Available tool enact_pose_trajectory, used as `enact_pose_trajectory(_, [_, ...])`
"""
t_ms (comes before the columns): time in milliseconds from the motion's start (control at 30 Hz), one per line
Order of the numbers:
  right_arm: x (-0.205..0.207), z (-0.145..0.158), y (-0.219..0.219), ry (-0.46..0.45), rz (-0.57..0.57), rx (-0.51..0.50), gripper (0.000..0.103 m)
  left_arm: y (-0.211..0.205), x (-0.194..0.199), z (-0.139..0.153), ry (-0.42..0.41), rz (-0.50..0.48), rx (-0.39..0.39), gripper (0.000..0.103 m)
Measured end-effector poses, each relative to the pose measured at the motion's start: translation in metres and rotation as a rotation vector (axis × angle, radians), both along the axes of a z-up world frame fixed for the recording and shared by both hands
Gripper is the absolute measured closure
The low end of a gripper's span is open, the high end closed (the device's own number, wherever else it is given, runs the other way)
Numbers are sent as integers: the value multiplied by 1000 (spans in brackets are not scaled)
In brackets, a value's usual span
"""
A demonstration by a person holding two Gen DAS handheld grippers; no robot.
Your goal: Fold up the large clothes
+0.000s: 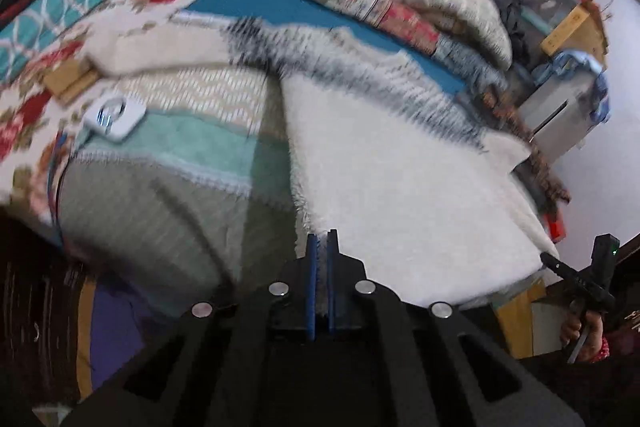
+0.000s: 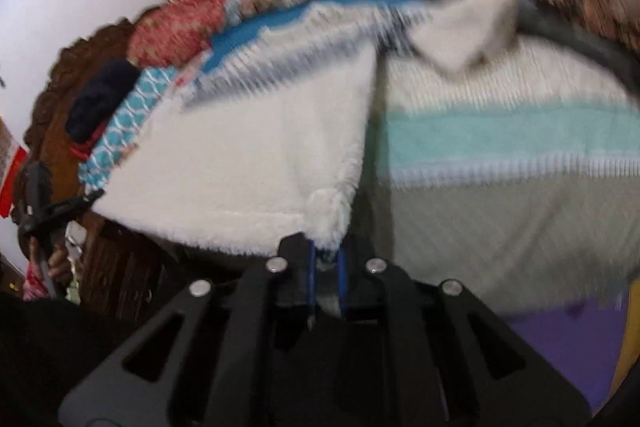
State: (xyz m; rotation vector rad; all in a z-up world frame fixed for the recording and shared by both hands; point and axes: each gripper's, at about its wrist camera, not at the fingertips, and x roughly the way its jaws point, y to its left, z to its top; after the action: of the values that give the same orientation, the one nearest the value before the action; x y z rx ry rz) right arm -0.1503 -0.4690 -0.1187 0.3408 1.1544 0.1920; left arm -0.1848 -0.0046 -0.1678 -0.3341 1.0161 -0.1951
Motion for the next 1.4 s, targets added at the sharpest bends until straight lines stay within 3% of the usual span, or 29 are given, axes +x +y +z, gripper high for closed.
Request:
enact_pose_trajectory(133, [-6, -69, 4, 124, -37, -58, 94, 4, 3, -53, 108, 26, 53, 10])
enact_pose_trajectory(200, [-5, -87, 2, 158, -81, -41, 90, 7, 10, -81, 183, 57, 121, 10])
enact_pose_trajectory(233, [-5, -89, -2, 164, -102, -20, 80, 10, 10, -89, 231, 87, 166, 10])
enact_pose_trajectory(267, [-8, -85, -9, 162, -124, 11, 63, 13, 7, -89, 242, 96, 165, 10])
enact_pose_trajectory(333, [-14, -72, -23, 137, -143, 30, 43, 27, -4, -75, 209, 101, 108, 10])
enact_pose_trajectory(467, [-15, -23, -66, 27, -214, 57, 43, 56, -18, -39, 117, 150, 74, 10])
enact_pose_trajectory(600, [19, 2, -103, -82, -334, 58, 43, 44, 14, -11, 31, 149, 95, 10])
enact_pose_trajectory(800, [118, -23, -116, -125, -413, 115, 43, -44, 104, -5, -25, -29, 82, 10])
enact_pose_trajectory(867, [151, -39, -119, -100, -438, 117, 43, -78, 132, -15, -30, -89, 109, 10])
enact_pose_trajectory(967, [200, -66, -135, -53, -484, 135, 43, -122, 176, -47, 27, -152, 131, 10])
enact_pose_trajectory(1000, [210, -72, -140, -38, -494, 151, 45, -133, 191, -64, 64, -163, 140, 10])
enact_pose_trajectory(1033, [219, -78, -143, -24, -495, 174, 67, -136, 199, -75, 88, -165, 158, 10])
enact_pose_trajectory(1067, [225, -81, -146, -4, -491, 195, 99, -141, 207, -88, 117, -162, 184, 10])
enact_pose_trajectory(1100, [232, -76, -148, 3, -489, 223, 99, -143, 215, -103, 154, -164, 205, 10])
enact_pose_trajectory(1167, [233, -44, -146, -84, -454, 288, 99, -140, 218, -102, 118, -161, 182, 10])
enact_pose_trajectory(1267, [242, 45, -127, -245, -332, 315, 99, -129, 216, -94, 135, -186, 123, 10])
enact_pose_trajectory(1400, [275, 133, -75, -354, -127, 282, 99, -94, 206, -76, 84, -147, 57, 10])
